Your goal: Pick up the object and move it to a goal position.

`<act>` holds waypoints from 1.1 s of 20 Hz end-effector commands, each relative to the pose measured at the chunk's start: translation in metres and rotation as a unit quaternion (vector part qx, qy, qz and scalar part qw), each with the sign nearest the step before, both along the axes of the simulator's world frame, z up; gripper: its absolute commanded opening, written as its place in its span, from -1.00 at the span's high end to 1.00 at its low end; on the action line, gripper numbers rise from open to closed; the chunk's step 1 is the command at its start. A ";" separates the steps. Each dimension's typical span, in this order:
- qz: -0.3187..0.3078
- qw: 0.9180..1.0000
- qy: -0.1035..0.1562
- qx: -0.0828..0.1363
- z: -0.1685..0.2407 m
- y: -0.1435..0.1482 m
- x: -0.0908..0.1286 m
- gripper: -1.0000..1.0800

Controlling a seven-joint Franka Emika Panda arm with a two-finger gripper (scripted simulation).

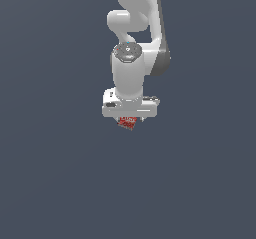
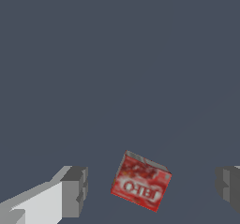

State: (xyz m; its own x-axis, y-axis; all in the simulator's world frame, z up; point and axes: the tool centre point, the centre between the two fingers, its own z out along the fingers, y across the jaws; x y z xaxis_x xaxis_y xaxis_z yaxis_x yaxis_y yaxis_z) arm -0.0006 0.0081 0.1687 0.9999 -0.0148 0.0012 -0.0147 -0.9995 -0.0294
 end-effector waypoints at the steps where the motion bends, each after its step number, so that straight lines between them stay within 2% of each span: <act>1: 0.000 1.000 0.000 0.000 0.000 0.000 0.000 -0.92; 15: 0.001 1.000 0.001 -0.005 0.003 -0.003 0.000 -0.92; 22: 0.027 1.000 0.001 -0.007 -0.003 -0.005 -0.004 -0.92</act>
State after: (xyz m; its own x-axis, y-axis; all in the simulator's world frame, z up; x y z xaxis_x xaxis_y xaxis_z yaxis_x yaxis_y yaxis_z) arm -0.0032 0.0040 0.1678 0.9997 0.0254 -0.0002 0.0253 -0.9995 -0.0165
